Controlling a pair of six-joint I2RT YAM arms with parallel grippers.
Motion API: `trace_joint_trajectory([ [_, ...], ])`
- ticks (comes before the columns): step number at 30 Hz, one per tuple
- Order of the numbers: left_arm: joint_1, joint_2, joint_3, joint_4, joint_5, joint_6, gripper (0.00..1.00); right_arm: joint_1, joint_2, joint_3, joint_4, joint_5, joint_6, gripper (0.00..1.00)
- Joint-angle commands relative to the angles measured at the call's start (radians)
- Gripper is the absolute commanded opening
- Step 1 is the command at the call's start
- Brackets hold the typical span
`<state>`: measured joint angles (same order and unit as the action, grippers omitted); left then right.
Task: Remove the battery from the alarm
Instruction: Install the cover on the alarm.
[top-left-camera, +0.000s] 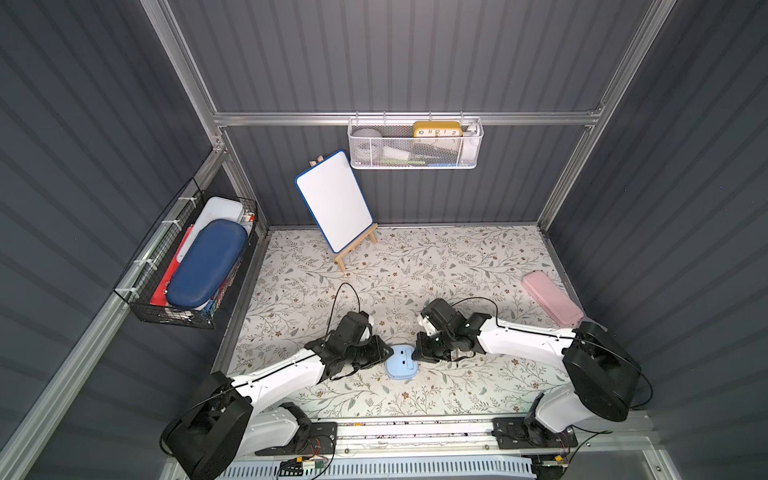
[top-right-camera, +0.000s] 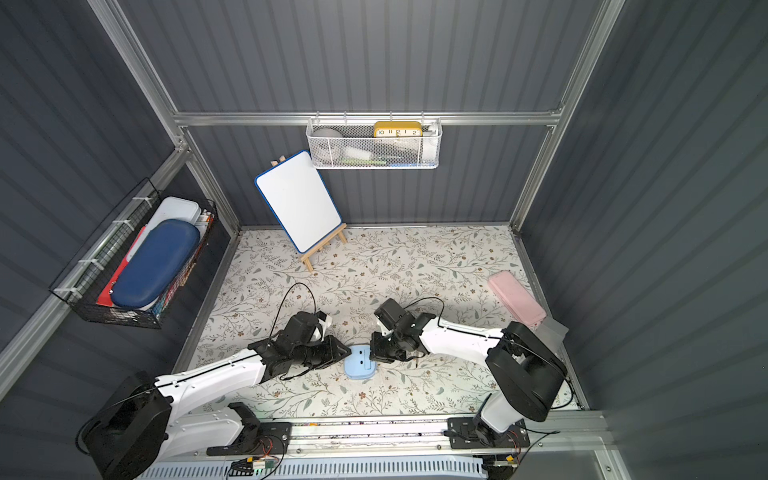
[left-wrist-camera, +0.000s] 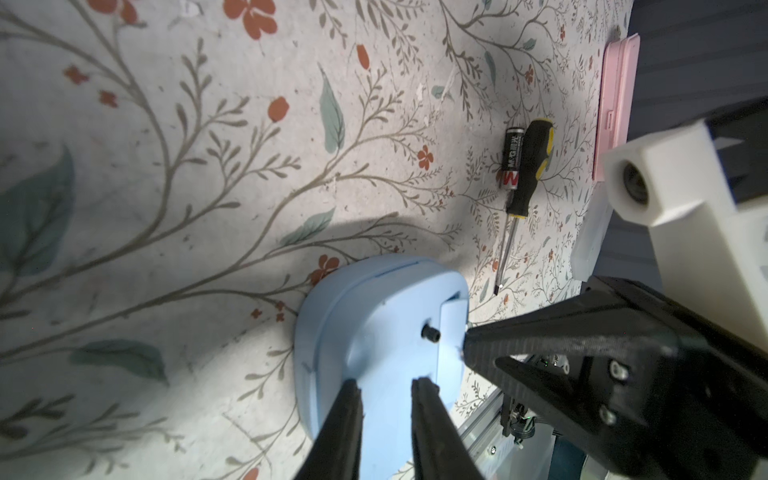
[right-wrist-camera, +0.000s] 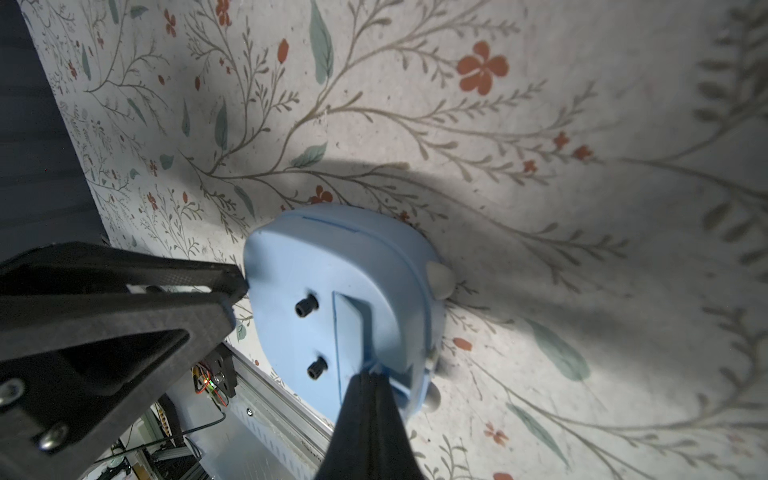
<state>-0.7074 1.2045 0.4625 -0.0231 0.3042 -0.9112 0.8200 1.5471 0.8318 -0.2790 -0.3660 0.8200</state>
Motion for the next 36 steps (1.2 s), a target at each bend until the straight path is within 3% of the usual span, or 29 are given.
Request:
trace_joint_trajectory([
  [1,-0.006,-0.045,-0.032,-0.009,0.011,-0.015,0.27,0.002,0.013,-0.015,-0.039,0.029,0.020,0.00],
  [15,-0.009,-0.019,-0.036,0.028,0.033,-0.007,0.27,0.020,0.037,0.006,-0.036,0.030,0.021,0.00],
  [25,-0.012,-0.025,-0.045,0.035,0.032,-0.017,0.27,0.038,0.026,0.024,-0.084,0.064,0.009,0.16],
  [36,-0.014,-0.031,-0.047,0.033,0.028,-0.018,0.27,0.042,0.015,0.027,-0.099,0.075,-0.004,0.20],
])
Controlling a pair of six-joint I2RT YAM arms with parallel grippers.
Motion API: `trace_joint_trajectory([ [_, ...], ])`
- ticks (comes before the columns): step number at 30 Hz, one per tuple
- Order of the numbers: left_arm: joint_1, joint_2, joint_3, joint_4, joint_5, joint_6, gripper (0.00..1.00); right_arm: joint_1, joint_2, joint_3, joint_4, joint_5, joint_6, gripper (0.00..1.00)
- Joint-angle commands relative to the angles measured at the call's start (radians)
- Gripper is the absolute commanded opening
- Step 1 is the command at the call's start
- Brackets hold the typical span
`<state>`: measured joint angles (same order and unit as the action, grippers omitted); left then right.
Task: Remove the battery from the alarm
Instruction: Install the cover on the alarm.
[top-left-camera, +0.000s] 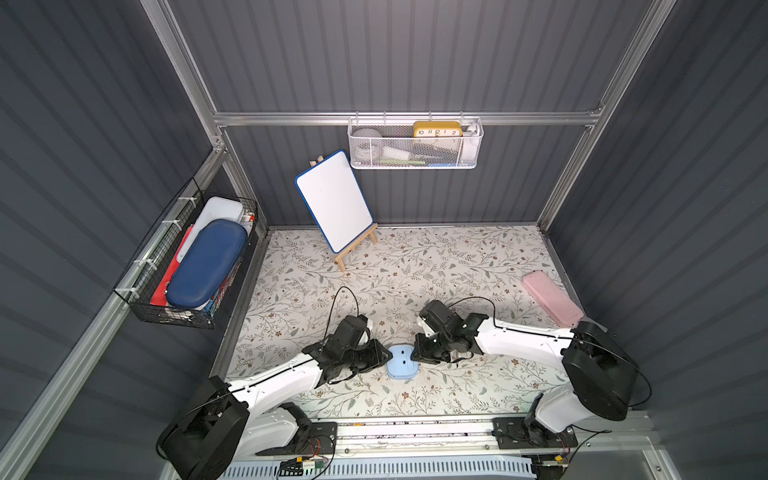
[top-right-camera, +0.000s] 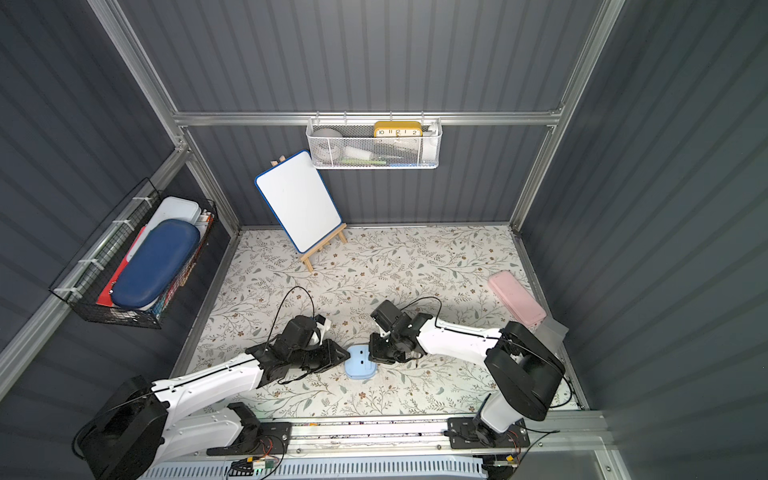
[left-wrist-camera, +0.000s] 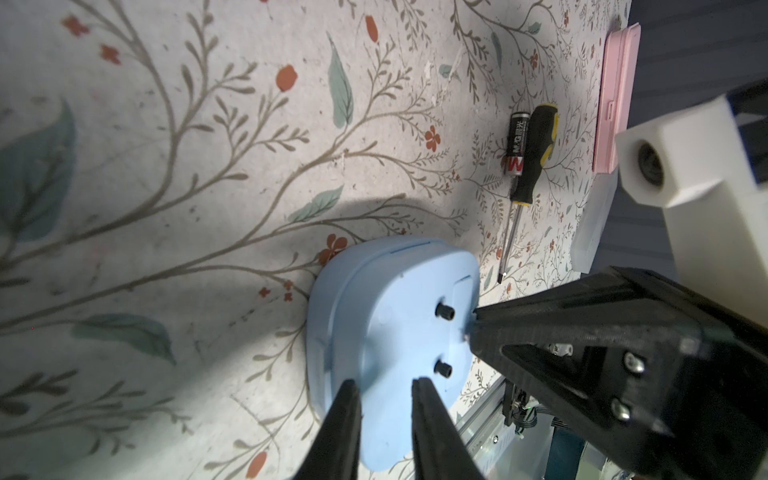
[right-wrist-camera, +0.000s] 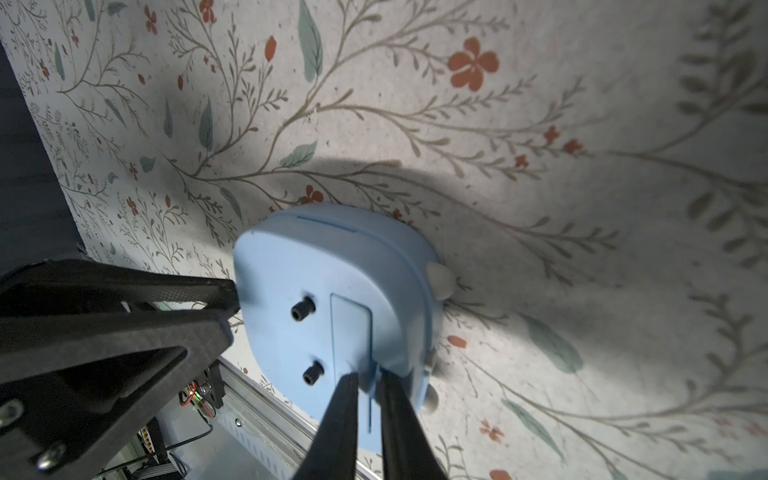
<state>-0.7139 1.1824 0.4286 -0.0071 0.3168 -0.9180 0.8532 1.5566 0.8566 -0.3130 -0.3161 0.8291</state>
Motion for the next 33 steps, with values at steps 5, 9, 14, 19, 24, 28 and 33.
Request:
trace_joint_trajectory([
  [5,-0.009,-0.014,-0.013,0.010,0.011,-0.011,0.27,0.013,-0.002,0.005,-0.073,0.033,-0.016,0.24],
  [9,-0.009,-0.019,-0.013,0.006,0.008,-0.011,0.27,0.017,-0.012,0.016,-0.100,0.055,-0.024,0.25],
  [14,-0.008,-0.022,-0.014,0.001,0.004,-0.010,0.27,0.018,-0.023,0.013,-0.108,0.058,-0.024,0.27],
  [19,-0.009,-0.029,-0.011,-0.007,-0.002,-0.010,0.27,0.021,-0.041,0.013,-0.117,0.098,-0.032,0.29],
  [24,-0.008,-0.029,-0.014,-0.005,-0.002,-0.011,0.27,0.021,-0.069,0.015,-0.102,0.089,-0.048,0.33],
  [28,-0.009,-0.021,-0.013,-0.002,-0.001,-0.010,0.27,0.023,-0.052,0.028,-0.107,0.089,-0.057,0.35],
  [33,-0.007,-0.024,-0.010,-0.002,0.001,-0.008,0.27,0.024,-0.014,0.038,-0.110,0.085,-0.073,0.35],
])
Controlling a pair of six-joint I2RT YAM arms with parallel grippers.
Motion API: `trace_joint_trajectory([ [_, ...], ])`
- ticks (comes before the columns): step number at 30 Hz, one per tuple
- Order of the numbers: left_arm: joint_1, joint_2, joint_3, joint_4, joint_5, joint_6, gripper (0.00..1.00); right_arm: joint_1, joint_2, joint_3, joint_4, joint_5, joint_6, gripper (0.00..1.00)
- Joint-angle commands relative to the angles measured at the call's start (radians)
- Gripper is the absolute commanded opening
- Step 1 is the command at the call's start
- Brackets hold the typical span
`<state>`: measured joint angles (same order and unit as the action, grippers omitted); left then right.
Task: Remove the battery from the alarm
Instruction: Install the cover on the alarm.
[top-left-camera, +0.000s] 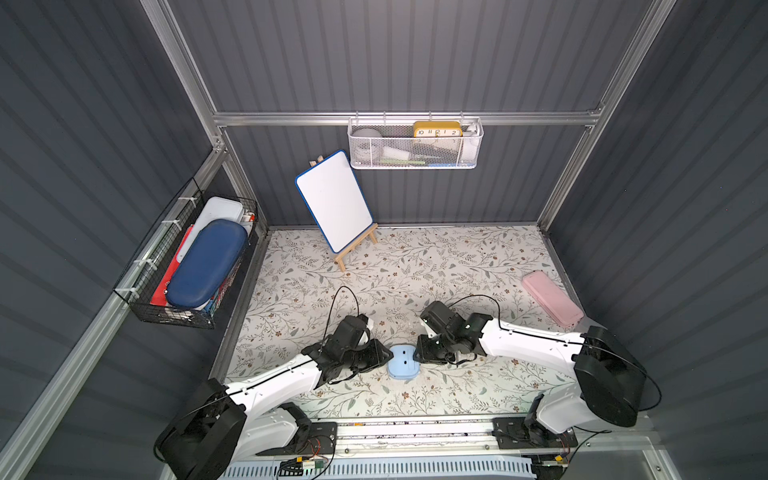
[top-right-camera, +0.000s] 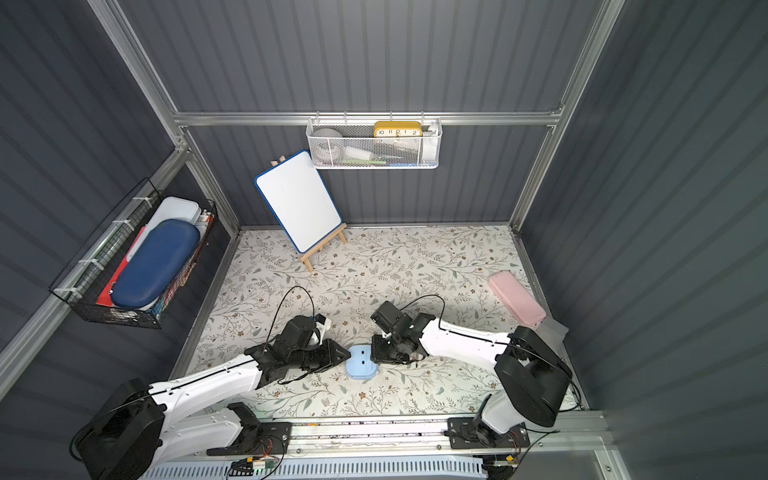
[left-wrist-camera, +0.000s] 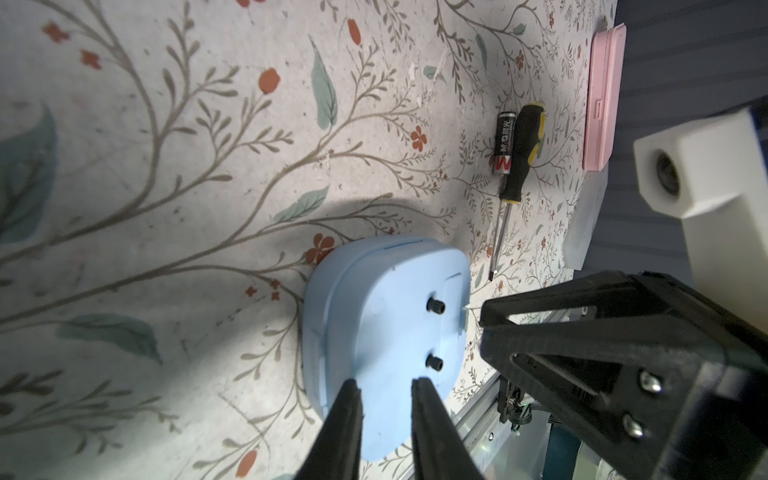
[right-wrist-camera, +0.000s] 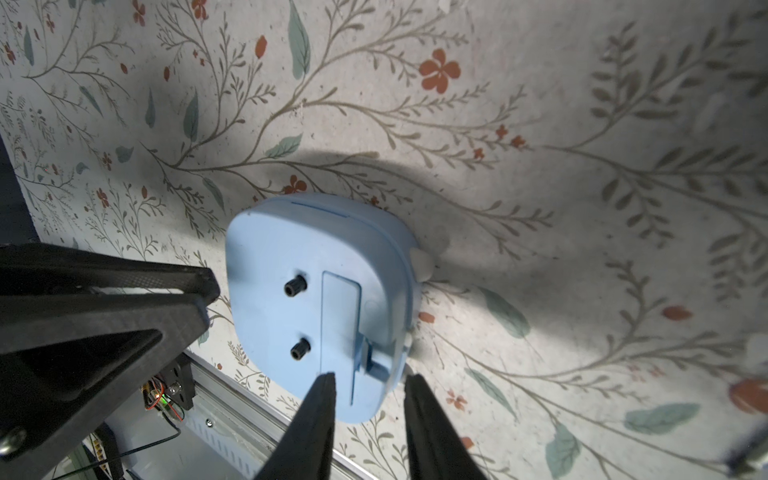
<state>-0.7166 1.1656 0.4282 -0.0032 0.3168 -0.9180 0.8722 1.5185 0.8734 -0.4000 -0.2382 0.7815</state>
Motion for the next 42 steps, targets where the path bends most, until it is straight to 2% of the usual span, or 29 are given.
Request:
trace_joint_trajectory([
  [1,-0.006,-0.006,-0.009,-0.006,0.000,-0.007,0.27,0.005,0.033,0.023,-0.013,0.000,-0.027,0.35],
  [15,-0.006,0.019,0.001,-0.005,0.001,0.004,0.27,0.005,0.115,0.033,-0.049,0.041,-0.022,0.32],
  [19,-0.006,0.011,0.001,-0.017,-0.006,-0.003,0.26,0.005,0.100,0.043,-0.049,0.035,-0.027,0.32],
  [24,-0.006,-0.095,0.016,-0.126,-0.058,-0.031,0.25,0.004,0.034,0.108,-0.109,0.068,-0.043,0.32],
  [26,-0.006,-0.148,0.037,-0.210,-0.079,-0.039,0.19,0.004,0.020,0.144,-0.145,0.132,-0.070,0.32],
  [28,-0.006,-0.196,0.046,-0.280,-0.066,-0.041,0.03,-0.009,0.035,0.181,-0.162,0.155,-0.115,0.28],
  [29,-0.006,-0.214,0.044,-0.298,-0.048,-0.042,0.00,-0.019,0.052,0.196,-0.162,0.150,-0.131,0.22],
  [31,-0.007,-0.236,0.024,-0.321,0.001,-0.042,0.00,-0.039,0.109,0.243,-0.156,0.117,-0.167,0.01],
  [37,-0.028,-0.220,-0.020,-0.336,0.122,-0.011,0.00,-0.054,0.285,0.402,-0.183,0.061,-0.249,0.00],
  [39,-0.054,-0.191,-0.011,-0.341,0.125,-0.008,0.00,-0.063,0.322,0.429,-0.179,0.049,-0.263,0.00],
  [42,-0.094,-0.128,-0.025,-0.266,0.170,-0.009,0.00,-0.070,0.354,0.441,-0.175,0.033,-0.266,0.00],
])
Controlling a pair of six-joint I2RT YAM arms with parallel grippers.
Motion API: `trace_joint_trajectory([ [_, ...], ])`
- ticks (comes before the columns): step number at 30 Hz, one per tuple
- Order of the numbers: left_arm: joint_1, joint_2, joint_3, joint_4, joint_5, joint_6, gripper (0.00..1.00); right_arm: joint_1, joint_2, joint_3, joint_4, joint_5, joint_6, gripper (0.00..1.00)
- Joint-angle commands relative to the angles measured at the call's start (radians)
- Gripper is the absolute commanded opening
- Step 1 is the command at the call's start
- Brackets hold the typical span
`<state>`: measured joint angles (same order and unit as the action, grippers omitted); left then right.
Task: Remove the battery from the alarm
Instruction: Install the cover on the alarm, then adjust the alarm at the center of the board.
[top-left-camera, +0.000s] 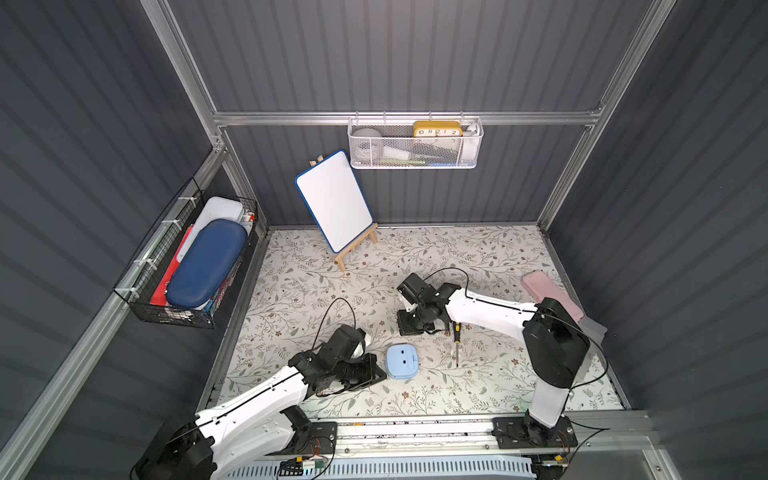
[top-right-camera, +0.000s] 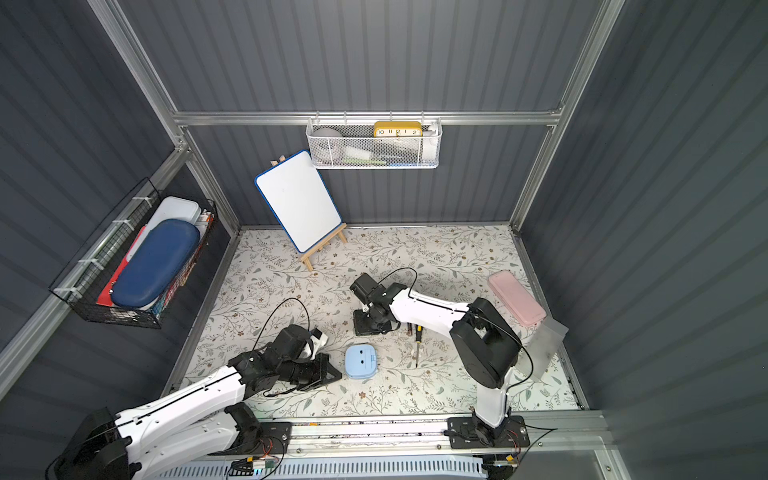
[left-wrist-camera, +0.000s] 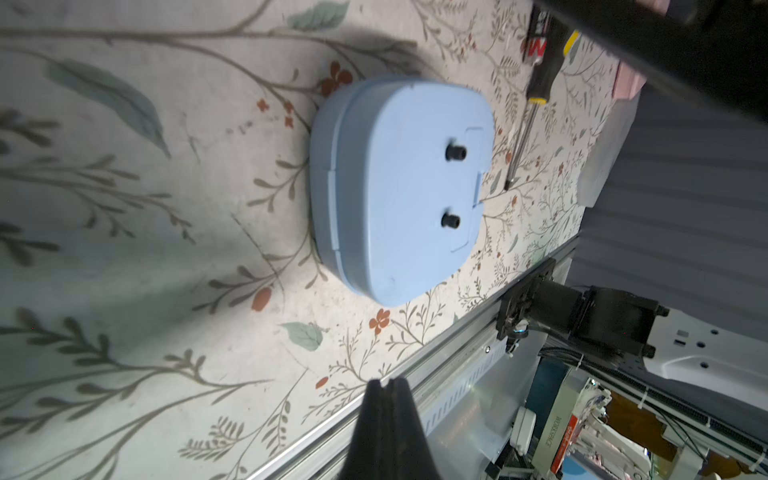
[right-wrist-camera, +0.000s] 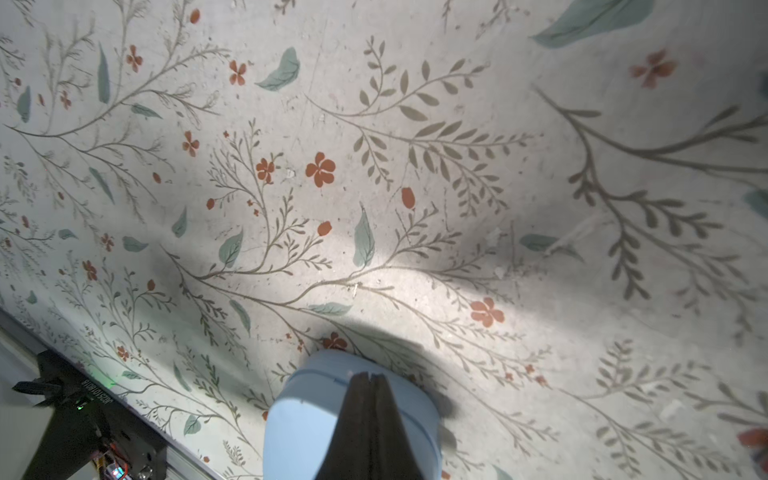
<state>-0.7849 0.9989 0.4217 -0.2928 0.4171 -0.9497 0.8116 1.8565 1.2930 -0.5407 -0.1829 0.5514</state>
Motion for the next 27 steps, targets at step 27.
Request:
trace_joint_trajectory([
  [27,-0.127,0.416,0.087,0.292,-0.221,-0.229,0.00,-0.038,0.010,-0.101,0.002,-0.055,-0.032,0.00],
])
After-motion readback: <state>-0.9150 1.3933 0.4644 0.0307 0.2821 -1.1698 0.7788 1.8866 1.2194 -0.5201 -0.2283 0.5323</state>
